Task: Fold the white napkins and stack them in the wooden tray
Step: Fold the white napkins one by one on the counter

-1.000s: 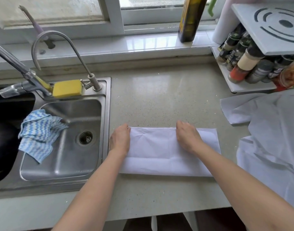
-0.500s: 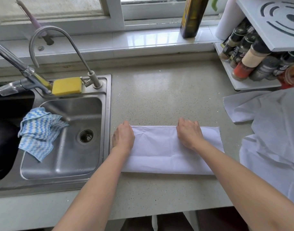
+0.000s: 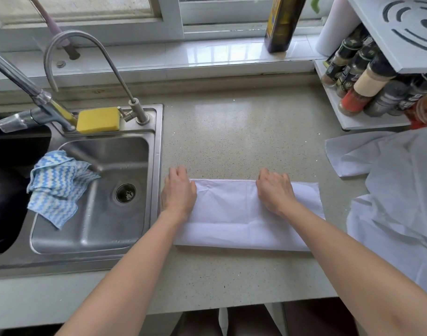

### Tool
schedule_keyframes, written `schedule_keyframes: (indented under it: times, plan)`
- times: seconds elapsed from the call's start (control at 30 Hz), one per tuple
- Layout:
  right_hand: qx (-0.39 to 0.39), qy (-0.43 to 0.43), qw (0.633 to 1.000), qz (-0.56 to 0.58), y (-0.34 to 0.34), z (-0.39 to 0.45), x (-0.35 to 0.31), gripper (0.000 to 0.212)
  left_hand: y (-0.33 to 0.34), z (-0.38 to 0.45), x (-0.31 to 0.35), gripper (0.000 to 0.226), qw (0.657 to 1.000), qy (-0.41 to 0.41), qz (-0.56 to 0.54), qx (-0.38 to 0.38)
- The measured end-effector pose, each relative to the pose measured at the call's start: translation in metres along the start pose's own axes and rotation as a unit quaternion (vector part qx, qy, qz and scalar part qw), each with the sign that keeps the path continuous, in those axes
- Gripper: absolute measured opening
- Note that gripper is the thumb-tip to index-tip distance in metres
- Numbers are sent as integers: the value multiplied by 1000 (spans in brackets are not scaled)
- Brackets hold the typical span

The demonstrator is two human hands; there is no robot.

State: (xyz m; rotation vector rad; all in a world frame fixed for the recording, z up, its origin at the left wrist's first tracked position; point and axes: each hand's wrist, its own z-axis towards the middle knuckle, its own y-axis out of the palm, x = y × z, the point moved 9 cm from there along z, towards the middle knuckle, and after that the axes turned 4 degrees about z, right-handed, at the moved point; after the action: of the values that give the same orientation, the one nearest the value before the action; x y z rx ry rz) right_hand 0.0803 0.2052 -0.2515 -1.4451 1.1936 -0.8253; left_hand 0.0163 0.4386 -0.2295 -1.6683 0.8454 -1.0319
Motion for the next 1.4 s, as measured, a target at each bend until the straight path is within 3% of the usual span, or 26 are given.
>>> schedule_keyframes:
  times: [0.07, 0.1, 0.2, 0.27, 0.37, 0.53, 0.67, 0.77, 0.93, 1.07, 1.17, 1.23, 1.4]
  plan:
    - [-3, 2, 1000, 6, 0, 0, -1, 15, -8, -21, 24, 36, 993, 77, 43, 76]
    - [-5, 4, 1000, 6, -1, 0, -1, 15, -3, -35, 39, 40, 989, 118, 39, 77]
    - [-10, 6, 1000, -3, -1, -1, -1, 15, 39, -66, 65, 49, 981, 183, 58, -11]
    - [-22, 12, 1000, -8, 0, -2, 0, 15, 65, -74, 61, 54, 976, 186, 97, -51]
    - [-5, 31, 999, 10, -4, -5, -2, 18, 76, -77, 52, 57, 974, 197, 109, -35]
    - [107, -8, 986, 129, 2, -62, -35, 45, 75, -79, 52, 57, 974, 202, 102, -11]
    - [16, -41, 993, 106, 50, -108, -55, 56, 77, -79, 50, 57, 973, 201, 113, -5]
    - [11, -55, 996, 69, 59, -110, -39, 58, 76, -79, 51, 57, 972, 204, 116, -2]
    - [37, 47, 995, 79, 52, -114, 30, 60, 75, -80, 52, 59, 971, 205, 122, -12]
    - [43, 92, 992, 81, 50, -119, 46, 59, 76, -79, 54, 60, 966, 205, 154, -37]
    - [41, 138, 986, 85, 47, -121, 52, 59, 76, -77, 64, 61, 978, 142, 142, -51]
    - [37, 140, 986, 83, 46, -122, 51, 59, 79, -84, 78, 63, 985, 115, 115, -53]
    - [35, 135, 988, 72, 50, -122, 49, 60, 90, -107, 66, 64, 974, 173, 143, -43]
